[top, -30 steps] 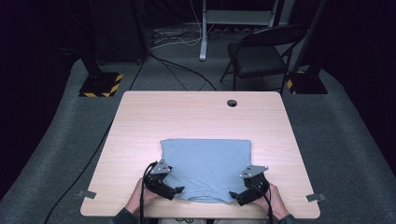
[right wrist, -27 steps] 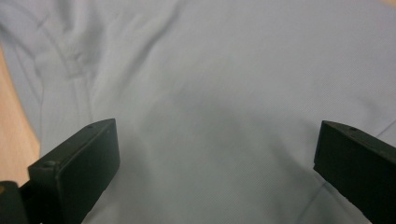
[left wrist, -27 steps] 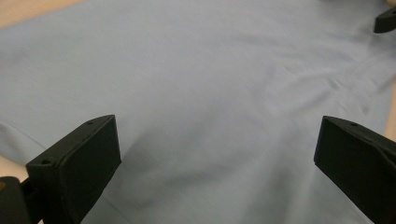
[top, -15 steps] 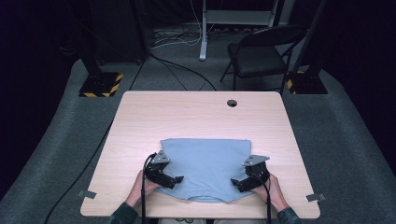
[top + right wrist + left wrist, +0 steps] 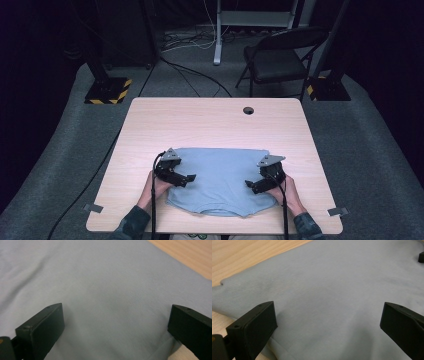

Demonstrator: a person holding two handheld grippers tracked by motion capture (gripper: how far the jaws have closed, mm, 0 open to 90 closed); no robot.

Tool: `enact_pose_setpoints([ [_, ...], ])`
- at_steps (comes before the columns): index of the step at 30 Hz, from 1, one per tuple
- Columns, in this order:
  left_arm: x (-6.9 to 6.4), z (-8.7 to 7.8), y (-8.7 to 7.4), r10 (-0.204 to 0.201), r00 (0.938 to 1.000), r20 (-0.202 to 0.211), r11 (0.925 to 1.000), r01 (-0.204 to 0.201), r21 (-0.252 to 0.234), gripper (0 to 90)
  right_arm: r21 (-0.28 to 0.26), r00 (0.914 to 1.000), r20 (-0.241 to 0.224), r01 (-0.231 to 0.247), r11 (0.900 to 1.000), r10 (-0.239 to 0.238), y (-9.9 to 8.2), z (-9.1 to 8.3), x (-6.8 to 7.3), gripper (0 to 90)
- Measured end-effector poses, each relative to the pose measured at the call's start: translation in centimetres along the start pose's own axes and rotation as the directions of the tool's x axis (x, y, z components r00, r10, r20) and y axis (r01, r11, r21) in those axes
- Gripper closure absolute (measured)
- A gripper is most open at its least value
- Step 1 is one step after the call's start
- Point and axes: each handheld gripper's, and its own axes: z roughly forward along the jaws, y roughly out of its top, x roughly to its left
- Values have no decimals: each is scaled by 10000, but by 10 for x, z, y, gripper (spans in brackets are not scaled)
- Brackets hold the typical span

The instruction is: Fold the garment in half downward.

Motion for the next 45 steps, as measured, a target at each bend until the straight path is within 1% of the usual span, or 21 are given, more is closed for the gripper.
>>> enact_pose_setpoints([
  [1,2,2,-1,-111,9999,51,9999,111,47,0,56,9999,-102,-97,9999,98,0,3,-1,0],
  [3,3,1,-2,-212,9997,104,9998,212,-36,1,17,9996,-160,-237,9997,238,-2,4,-3,0],
  [7,3,0,-1,-197,9998,29,9998,197,-7,1,-25,9994,-181,-294,9996,293,-4,4,-3,0],
  [9,4,-1,2,-206,9997,-147,9996,203,-193,0,-96,9993,-252,-287,9995,285,-3,3,-5,0],
  [10,5,-3,3,-126,9996,-239,9995,119,-309,0,-195,9989,-295,-372,9991,367,-3,2,-6,0],
  [13,9,-3,8,-162,9995,-257,9988,151,-458,1,-469,9984,-162,-543,9974,536,0,-1,-11,3],
  [14,13,-1,12,-178,9991,-379,9975,152,-687,0,-540,9981,-104,-608,9967,603,1,-2,-14,3],
  [16,17,3,16,-285,9990,-335,9978,265,-603,1,-813,9965,-98,-830,9932,824,5,-1,-20,4],
  [18,19,8,19,-325,9986,-413,9984,306,-474,0,-899,9951,10,-986,9911,990,8,1,-26,3],
  [20,20,13,19,-293,9986,-451,9995,286,-158,0,-933,9936,105,-1109,9894,1124,10,4,-30,3],
  [21,21,16,19,-347,9982,-487,9994,346,-31,0,-943,9925,103,-1207,9882,1222,10,6,-32,4],
  [22,21,17,18,-332,9982,-493,9994,332,-4,0,-904,9921,88,-1241,9881,1254,10,9,-34,6],
  [24,22,18,18,-385,9979,-518,9993,383,-44,0,-494,9918,-2,-1278,9906,1279,8,16,-36,0],
  [28,22,17,18,-468,9976,-501,9989,465,-70,0,-513,9912,-6,-1324,9899,1326,7,16,-36,0],
  [31,20,12,18,-559,9961,-687,9984,553,-111,0,-639,9892,-40,-1463,9872,1464,7,12,-36,0],
  [34,14,2,17,-574,9949,-835,9981,553,-274,0,-702,9900,-84,-1412,9875,1409,7,4,-31,0],
  [36,6,-6,14,-463,9940,-986,9984,428,-373,0,-615,9932,46,-1158,9914,1163,4,-2,-23,0],
  [38,-4,-14,10,-404,9930,-1111,9983,354,-462,0,-494,9950,154,-980,9940,989,-1,-7,-15,0],
  [40,-16,-19,7,-435,9922,-1169,9982,383,-462,0,-451,9960,225,-856,9953,867,-3,-12,-6,3],
  [42,-28,-24,4,-347,9918,-1233,9985,290,-473,0,-431,9962,220,-832,9956,842,-2,-16,3,3],
  [45,-43,-27,-2,-116,9909,-1340,9994,72,-333,0,-367,9981,296,-520,9980,531,-2,-21,18,3],
])
